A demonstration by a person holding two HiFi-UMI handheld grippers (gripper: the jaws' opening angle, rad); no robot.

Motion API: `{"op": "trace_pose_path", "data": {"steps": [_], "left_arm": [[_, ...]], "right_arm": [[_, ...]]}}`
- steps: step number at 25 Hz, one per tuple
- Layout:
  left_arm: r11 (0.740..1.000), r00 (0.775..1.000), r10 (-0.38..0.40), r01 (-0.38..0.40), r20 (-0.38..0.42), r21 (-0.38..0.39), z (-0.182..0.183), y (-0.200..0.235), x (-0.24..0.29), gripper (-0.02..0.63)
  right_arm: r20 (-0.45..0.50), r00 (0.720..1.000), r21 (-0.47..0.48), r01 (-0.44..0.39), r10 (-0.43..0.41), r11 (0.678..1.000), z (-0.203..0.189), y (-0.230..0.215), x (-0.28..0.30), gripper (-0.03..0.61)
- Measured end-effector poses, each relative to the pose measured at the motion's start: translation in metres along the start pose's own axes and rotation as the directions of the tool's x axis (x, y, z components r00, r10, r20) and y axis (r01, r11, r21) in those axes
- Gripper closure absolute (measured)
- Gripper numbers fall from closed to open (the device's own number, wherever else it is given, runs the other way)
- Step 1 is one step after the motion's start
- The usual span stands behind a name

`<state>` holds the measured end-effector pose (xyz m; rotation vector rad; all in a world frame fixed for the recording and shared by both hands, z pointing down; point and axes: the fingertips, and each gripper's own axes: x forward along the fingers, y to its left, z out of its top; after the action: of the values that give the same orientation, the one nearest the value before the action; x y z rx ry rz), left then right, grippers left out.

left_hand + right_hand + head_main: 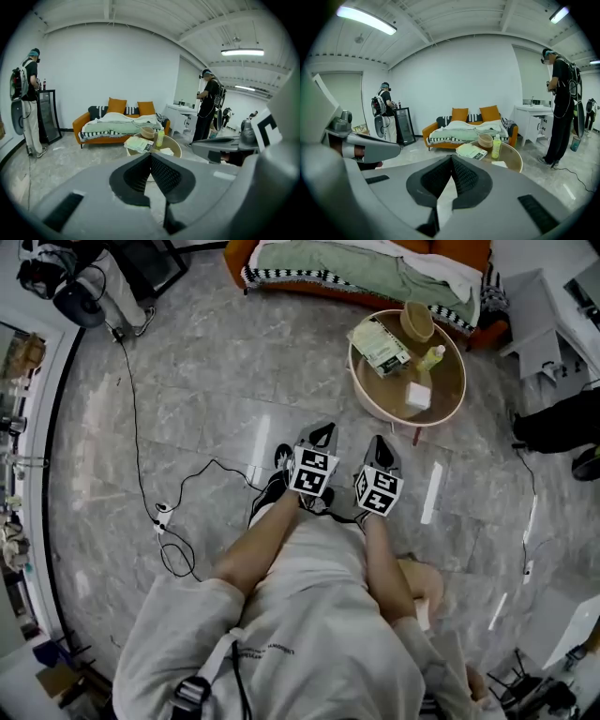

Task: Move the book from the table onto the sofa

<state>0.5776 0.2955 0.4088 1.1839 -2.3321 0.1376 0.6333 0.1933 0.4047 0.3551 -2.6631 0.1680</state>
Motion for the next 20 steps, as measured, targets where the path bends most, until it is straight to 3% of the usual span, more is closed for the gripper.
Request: {"op": "trace_pose_path", "data": {"steps": [8,13,20], "left_arm": [[1.000,1.000,-0.009,0.009,0.002,-0.013,0.005,0.009,0.008,0.605],[0.999,0.999,-0.037,0.037,0.008,0.027,0.012,0.016,0.027,0.604],[0.993,0.995,-0.093,0.095,-0.025,0.070,0.032,0.028,0.062,0.604]], "right_arm": [[0.031,0.999,0.007,0.029,-0.029,1.000,0.009,-0.010,0.007,0.572],[0.033,0.999,0.014,0.043,-0.043,0.999,0.019,-0.015,0.026,0.572],[0.032,0.999,0.030,-0.014,0.013,0.999,0.035,-0.012,0.059,0.572]]}}
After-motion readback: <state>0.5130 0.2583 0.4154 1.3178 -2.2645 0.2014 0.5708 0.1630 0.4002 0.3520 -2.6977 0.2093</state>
